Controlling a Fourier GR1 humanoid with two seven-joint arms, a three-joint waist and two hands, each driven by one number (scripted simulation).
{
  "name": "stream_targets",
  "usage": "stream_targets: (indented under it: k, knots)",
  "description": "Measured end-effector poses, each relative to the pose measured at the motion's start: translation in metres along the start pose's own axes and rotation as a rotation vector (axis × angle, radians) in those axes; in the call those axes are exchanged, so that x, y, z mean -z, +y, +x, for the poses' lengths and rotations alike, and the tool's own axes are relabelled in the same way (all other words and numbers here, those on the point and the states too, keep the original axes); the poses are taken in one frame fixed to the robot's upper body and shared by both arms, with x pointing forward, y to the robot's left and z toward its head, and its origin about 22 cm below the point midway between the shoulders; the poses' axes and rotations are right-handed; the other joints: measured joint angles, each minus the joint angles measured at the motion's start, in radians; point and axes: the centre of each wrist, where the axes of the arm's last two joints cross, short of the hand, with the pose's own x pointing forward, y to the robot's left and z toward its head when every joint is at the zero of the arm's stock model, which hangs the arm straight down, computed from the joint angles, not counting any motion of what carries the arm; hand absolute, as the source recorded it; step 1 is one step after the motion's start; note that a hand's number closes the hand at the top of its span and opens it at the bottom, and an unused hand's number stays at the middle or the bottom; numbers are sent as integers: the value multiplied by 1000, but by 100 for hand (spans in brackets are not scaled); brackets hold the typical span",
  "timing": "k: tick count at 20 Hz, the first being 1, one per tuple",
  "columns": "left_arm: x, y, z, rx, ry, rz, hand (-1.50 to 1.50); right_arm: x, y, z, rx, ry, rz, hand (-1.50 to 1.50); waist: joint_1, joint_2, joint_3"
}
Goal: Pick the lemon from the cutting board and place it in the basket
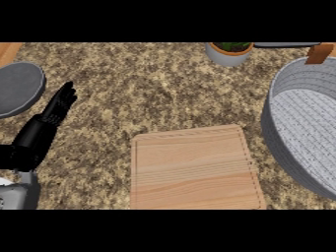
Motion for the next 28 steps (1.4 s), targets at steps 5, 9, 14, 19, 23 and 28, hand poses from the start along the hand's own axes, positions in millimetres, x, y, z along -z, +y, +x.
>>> stream_targets:
  k: [5,9,14,19,23,28]
  knots:
    - [-3,0,-1,0,4,2,0,-14,-11,2,-42,-5,-36,150,-3,0,-1]
    - [0,-3,2,0,3,3,0,-16,-23,-2,-115,12,-68,150,-2,3,-2]
    - [4,-5,3,7,-9,-12,0,-8,-36,-11,-197,32,-128,150,9,8,-3]
    - [5,-4,5,12,-18,-16,0,4,-47,-19,-245,64,-218,150,23,12,-4]
    - [8,-7,6,6,-30,-28,0,22,-57,-26,-270,88,-327,150,38,18,-4]
    - [11,-10,9,2,-35,-48,0,50,-76,-31,-245,137,-489,150,58,21,-3]
